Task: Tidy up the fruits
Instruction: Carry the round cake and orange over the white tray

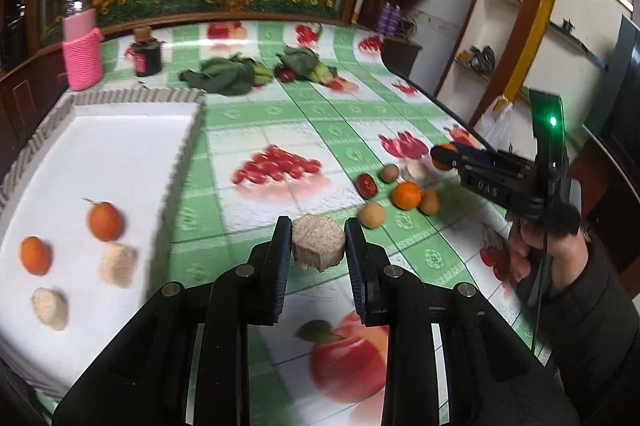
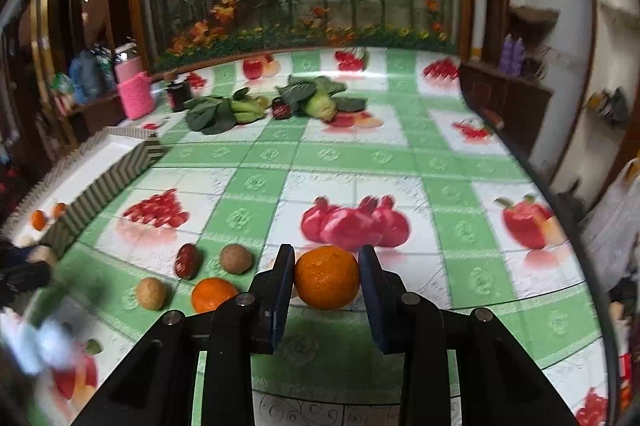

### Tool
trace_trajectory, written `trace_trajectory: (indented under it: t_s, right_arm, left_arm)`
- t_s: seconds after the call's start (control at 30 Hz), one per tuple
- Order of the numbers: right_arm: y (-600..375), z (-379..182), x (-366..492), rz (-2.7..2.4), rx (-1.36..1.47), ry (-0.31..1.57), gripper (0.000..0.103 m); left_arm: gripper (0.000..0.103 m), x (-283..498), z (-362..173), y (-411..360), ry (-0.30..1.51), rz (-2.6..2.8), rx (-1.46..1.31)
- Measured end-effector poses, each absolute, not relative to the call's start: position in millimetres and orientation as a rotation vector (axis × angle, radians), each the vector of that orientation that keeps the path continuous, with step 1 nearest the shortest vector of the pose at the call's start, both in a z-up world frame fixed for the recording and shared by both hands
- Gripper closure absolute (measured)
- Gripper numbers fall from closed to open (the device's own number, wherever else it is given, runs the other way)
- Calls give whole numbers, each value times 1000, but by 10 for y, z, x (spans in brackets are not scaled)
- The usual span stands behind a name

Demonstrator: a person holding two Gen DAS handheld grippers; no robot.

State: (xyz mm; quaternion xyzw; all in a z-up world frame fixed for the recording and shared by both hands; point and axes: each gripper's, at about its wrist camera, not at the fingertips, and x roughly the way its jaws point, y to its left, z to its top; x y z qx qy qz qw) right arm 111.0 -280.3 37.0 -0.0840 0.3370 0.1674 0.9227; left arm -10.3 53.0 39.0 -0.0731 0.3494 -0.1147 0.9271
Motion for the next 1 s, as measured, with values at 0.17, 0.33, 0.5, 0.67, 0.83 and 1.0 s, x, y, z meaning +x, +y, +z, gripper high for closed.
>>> trace_trajectory:
  t_s: [0.17, 0.33, 0.5, 0.67, 0.83, 1.0]
  right_arm:
    - [-2459, 434, 971, 425, -157, 668, 71]
    - [-1991, 496, 851, 536, -164, 646, 71]
    - [-1507, 521, 785, 633, -170, 635, 71]
    - [-1025, 526, 711, 714, -192, 618, 71]
    - [-643, 510, 639, 780, -203, 613, 71]
    - [-332, 468, 557, 835, -238, 615, 71]
  left_arm:
    - [78, -183, 430, 872, 689, -170, -178]
    - [78, -246, 389, 1291, 681, -86, -214]
    - [78, -332, 367, 1598, 668, 30, -217]
    - [77, -450, 347, 1896, 662, 170, -209]
    - [77, -521, 210, 2146, 696, 289, -217]
    - [77, -540, 30, 2311, 736, 358, -255]
